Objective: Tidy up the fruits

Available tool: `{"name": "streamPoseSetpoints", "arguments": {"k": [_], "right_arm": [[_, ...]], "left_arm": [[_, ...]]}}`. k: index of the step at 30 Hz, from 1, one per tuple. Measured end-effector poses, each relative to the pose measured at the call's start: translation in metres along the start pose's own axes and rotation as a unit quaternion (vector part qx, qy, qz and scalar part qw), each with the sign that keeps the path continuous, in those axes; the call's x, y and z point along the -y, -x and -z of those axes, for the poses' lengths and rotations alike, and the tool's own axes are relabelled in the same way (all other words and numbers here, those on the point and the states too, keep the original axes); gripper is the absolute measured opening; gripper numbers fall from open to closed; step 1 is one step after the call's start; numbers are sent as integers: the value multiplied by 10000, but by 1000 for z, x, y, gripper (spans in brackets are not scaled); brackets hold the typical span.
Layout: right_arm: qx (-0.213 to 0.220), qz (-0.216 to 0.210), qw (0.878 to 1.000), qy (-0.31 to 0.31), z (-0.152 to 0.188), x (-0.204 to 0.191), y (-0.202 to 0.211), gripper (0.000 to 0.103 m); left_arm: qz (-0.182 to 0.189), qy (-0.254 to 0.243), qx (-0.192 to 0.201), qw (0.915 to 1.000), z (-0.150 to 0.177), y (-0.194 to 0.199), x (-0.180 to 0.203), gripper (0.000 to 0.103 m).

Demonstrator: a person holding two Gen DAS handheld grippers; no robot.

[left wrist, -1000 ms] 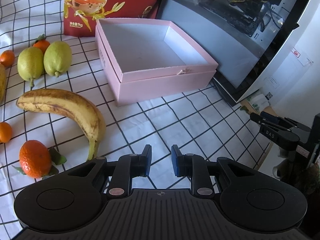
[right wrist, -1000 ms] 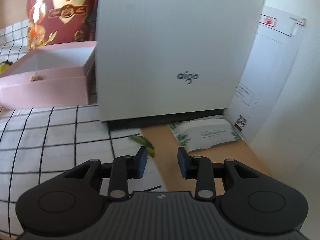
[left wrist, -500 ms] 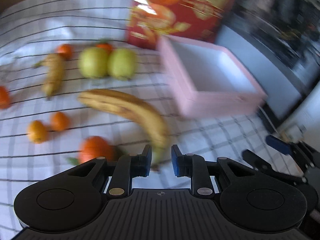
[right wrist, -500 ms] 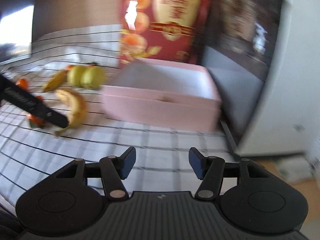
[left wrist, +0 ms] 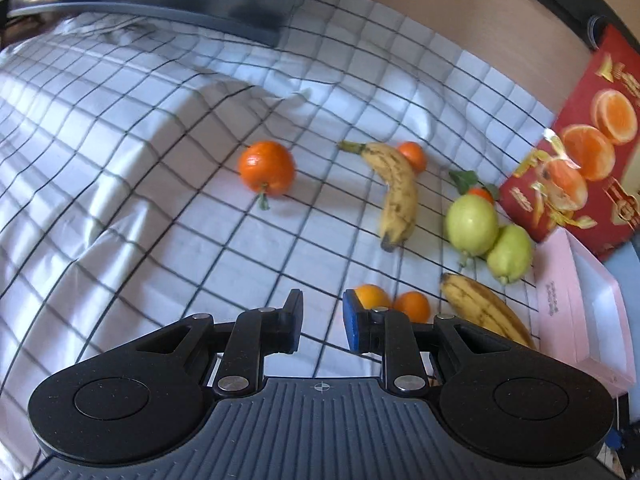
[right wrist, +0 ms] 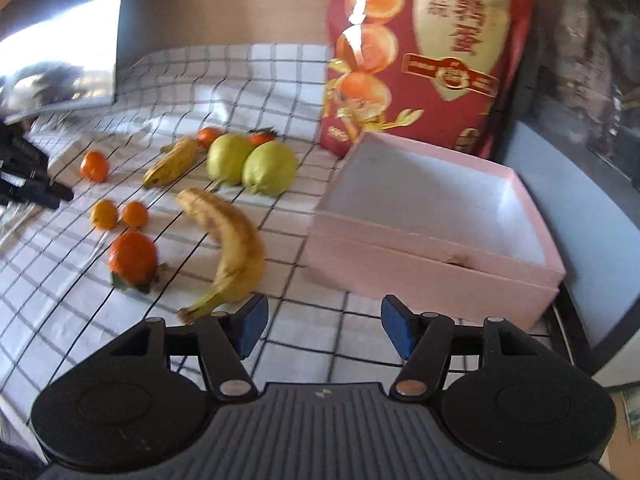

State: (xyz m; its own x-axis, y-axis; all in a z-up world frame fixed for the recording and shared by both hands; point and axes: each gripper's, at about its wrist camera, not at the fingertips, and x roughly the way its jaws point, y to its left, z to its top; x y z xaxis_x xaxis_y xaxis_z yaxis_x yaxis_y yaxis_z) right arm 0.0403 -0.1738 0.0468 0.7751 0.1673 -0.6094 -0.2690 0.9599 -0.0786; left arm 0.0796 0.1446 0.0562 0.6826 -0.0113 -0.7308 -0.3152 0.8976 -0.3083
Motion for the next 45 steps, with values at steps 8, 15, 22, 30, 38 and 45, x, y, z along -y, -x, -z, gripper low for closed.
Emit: {"name": "streamPoseSetpoints", "arguments": {"k": [8, 15, 22, 30, 38, 45], "right_arm": [[-154, -187, 9995, 221, 2, -17, -4, 63], [-172, -51, 9997, 191, 8, -13, 1, 63], [-297, 148, 9994, -54, 17, -5, 2, 63], [-348, 145, 9992, -101, 19, -5, -1, 63], [-375, 29, 9993, -26, 20, -10, -6, 63], [-200, -176, 9996, 120, 9, -13, -4, 63]], "left_arm": [[1165, -2396, -86, 9638, 36, 4, 89, 25], [785, -3641, -33, 9281, 69, -2, 126, 29], [972, -3841, -199, 9179, 68, -6, 132, 44], [999, -3675, -197, 9244, 67, -2, 129, 45], [801, -2989, -471, 9497, 49, -16, 108, 44], [840, -2735, -754, 9552, 50, -37, 111, 46]]}}
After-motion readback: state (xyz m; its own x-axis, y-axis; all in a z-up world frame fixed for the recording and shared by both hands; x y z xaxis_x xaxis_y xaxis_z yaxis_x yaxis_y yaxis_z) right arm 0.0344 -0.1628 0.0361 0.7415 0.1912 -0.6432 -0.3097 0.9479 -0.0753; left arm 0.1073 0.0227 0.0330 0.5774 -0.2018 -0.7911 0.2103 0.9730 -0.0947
